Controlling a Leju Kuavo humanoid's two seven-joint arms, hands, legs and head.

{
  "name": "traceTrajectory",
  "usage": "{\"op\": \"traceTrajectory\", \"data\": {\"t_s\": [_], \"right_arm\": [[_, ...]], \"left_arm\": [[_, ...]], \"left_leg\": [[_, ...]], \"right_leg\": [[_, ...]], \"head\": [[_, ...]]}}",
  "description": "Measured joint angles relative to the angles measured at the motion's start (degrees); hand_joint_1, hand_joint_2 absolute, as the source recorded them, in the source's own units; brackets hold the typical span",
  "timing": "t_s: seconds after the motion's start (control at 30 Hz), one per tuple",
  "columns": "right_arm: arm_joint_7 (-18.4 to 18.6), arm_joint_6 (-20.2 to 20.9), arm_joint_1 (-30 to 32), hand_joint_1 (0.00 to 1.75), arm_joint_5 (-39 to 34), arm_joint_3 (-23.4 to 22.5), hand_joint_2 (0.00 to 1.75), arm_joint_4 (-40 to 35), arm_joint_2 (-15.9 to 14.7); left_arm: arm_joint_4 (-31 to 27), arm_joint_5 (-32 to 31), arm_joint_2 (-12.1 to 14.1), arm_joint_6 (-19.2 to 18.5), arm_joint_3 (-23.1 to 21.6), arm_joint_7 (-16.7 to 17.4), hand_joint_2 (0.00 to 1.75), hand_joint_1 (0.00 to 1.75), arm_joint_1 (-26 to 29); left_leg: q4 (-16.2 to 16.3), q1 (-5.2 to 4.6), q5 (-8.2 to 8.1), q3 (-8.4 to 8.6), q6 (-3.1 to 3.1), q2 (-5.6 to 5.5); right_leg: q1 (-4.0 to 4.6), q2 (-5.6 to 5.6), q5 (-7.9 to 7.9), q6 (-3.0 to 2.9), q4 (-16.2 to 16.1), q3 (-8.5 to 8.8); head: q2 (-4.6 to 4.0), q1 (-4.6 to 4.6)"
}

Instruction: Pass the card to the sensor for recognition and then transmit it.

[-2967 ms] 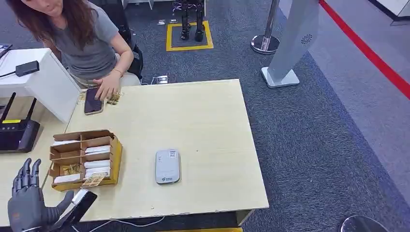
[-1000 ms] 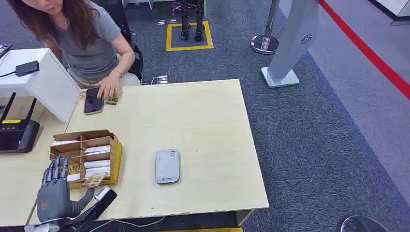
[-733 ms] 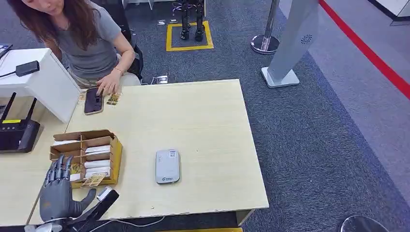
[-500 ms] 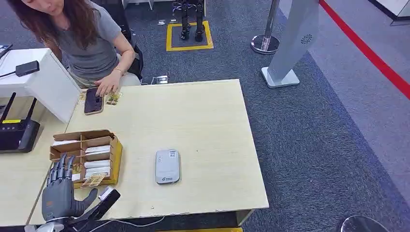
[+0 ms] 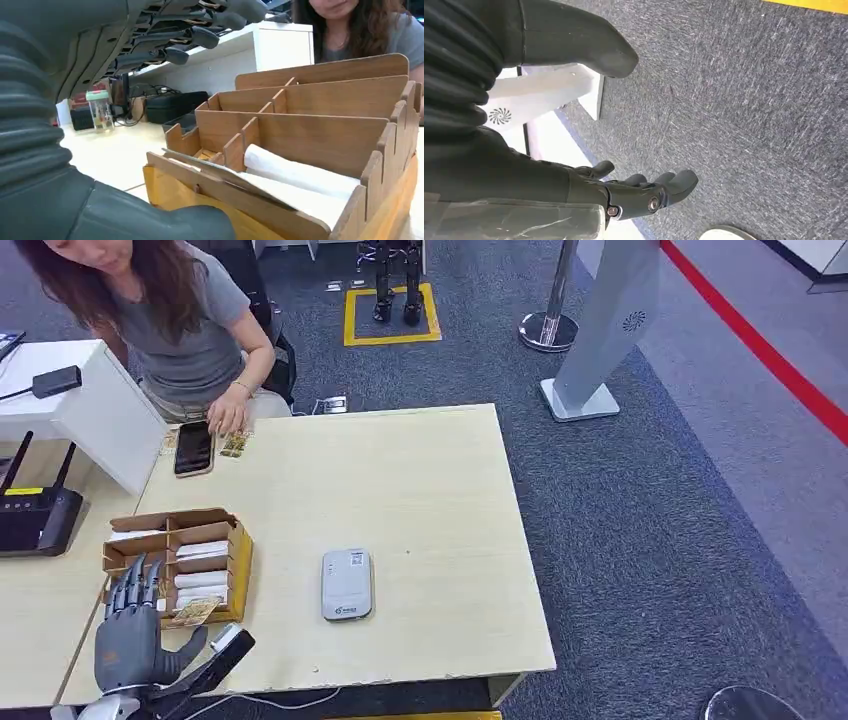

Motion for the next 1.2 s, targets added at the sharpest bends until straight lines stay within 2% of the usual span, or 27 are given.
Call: {"op": "traceTrajectory", "data": {"t_s": [0.63,0.67,0.73,0.77,0.9,0.93,1.0,1.03,1.07,1.2], "right_arm": [[0.0,0.1,0.0,0.0,0.1,-0.1,1.75,0.0,0.0],[0.0,0.1,0.0,0.0,0.1,-0.1,1.75,0.0,0.0],[0.0,0.1,0.0,0.0,0.1,-0.1,1.75,0.0,0.0],[0.0,0.1,0.0,0.0,0.1,-0.1,1.75,0.0,0.0],[0.0,0.1,0.0,0.0,0.1,-0.1,1.75,0.0,0.0],[0.0,0.1,0.0,0.0,0.1,-0.1,1.75,0.0,0.0],[0.0,0.1,0.0,0.0,0.1,-0.1,1.75,0.0,0.0],[0.0,0.1,0.0,0.0,0.1,-0.2,1.75,0.0,0.0],[0.0,0.1,0.0,0.0,0.5,-0.4,1.75,0.0,0.0],[0.0,-0.1,0.0,0.0,1.0,-1.1,1.75,0.0,0.0]], "left_arm": [[0.6,-1.3,0.0,0.8,-0.1,0.8,1.75,0.0,-0.5],[0.6,-1.3,0.0,0.8,-0.1,0.8,1.75,0.05,-0.5],[0.6,-1.3,0.0,0.8,-0.1,0.8,1.75,0.66,-0.5],[0.6,-1.3,0.0,0.8,-0.1,0.8,1.75,1.1,-0.5],[0.6,-1.3,0.0,0.8,-0.1,0.8,1.75,1.1,-0.5],[0.6,-1.3,0.0,0.8,-0.1,0.8,1.75,1.52,-0.5],[0.6,-1.5,0.0,0.9,-0.1,1.2,1.75,1.52,-0.5],[0.6,-1.7,0.0,0.9,-0.1,1.3,1.75,1.69,-0.5],[0.6,-1.8,0.0,0.4,-0.1,2.0,1.75,1.75,-0.5],[0.7,-1.7,-0.1,-0.2,-0.1,2.4,1.75,1.75,-0.5]], "left_leg": [[0.0,0.0,0.0,0.0,0.0,0.0],[0.0,0.0,0.0,0.0,0.0,0.0],[0.0,0.0,0.0,0.0,0.0,0.0],[0.0,0.0,0.0,0.0,0.0,0.0],[0.0,0.0,0.0,0.0,0.0,0.0],[0.0,0.0,0.0,0.0,0.0,0.0],[0.0,0.0,0.0,0.0,0.0,0.0],[0.0,0.0,0.0,0.0,0.0,0.0],[0.0,0.0,0.0,0.0,0.0,0.0],[0.0,0.0,0.0,0.0,0.0,0.0]], "right_leg": [[0.0,0.0,0.0,0.0,0.0,0.0],[0.0,0.0,0.0,0.0,0.0,0.0],[0.0,0.0,0.0,0.0,0.0,0.0],[0.0,0.0,0.0,0.0,0.0,0.0],[0.0,0.0,0.0,0.0,0.0,0.0],[0.0,0.0,0.0,0.0,0.0,0.0],[0.0,0.0,0.0,0.0,0.0,0.0],[0.0,0.0,0.0,0.0,0.0,0.0],[0.0,0.0,0.0,0.0,0.0,0.0],[0.0,0.0,0.0,0.0,0.0,0.0]], "head": [[0.0,0.0],[0.0,0.0],[0.0,0.0],[0.0,0.0],[0.0,0.0],[0.0,0.0],[0.0,0.0],[0.0,0.0],[0.0,0.0],[0.0,0.0]]}}
